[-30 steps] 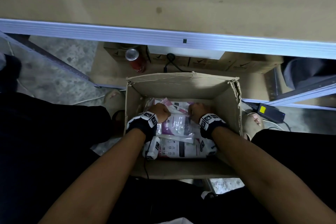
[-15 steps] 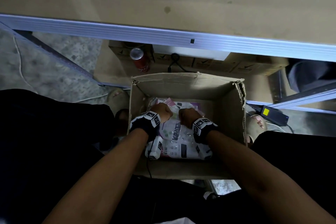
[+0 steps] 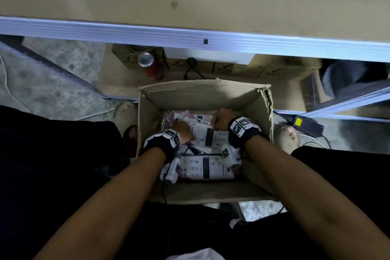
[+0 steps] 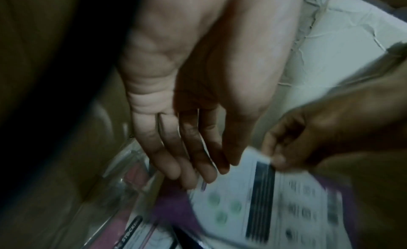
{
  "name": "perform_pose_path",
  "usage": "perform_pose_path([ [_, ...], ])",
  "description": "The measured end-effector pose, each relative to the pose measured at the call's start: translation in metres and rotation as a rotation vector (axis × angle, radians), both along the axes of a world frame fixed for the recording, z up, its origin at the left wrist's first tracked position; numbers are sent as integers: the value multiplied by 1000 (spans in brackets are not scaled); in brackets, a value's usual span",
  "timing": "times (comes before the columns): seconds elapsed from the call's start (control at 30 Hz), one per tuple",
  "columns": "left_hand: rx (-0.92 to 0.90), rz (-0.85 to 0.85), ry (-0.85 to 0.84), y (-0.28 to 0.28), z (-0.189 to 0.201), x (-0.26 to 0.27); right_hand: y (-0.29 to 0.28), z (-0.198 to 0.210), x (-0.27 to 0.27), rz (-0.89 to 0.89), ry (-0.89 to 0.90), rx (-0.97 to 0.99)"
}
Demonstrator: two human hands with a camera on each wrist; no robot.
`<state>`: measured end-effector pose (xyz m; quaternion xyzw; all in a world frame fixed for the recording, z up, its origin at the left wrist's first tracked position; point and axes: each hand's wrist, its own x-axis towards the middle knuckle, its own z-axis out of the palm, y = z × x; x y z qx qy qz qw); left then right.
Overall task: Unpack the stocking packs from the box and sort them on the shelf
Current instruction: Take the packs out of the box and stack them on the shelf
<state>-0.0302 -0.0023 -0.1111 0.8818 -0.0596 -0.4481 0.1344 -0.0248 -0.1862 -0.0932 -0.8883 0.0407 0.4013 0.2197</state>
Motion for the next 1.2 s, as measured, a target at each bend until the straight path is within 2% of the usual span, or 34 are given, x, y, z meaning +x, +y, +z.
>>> perform_pose_path([
  [0.2,-17,-205,124,-18,-23,-21,-13,19,7,-162,-140,-55],
  [0.37,59,-411,164,-32,-38,-33,-20,24,-3,-259,-202,-60],
  [0.47,69,-432,168,-35,-41,-33,-22,27,-9,-290,-206,-74],
  [0.67,-39,-416,145,-36,-39,-26,-23,37,-9,-341,-215,-83],
  [0.87,-128,-366,-75,-40,-24,10,-19,42,-9,-348,-242,-145],
  [1.0,-104,-369,-240,-40,-28,21,-18,41,-11,-344,-244,-163],
  [1.2,-11,-387,-281,-35,-39,12,-18,37,-12,-339,-262,-157],
])
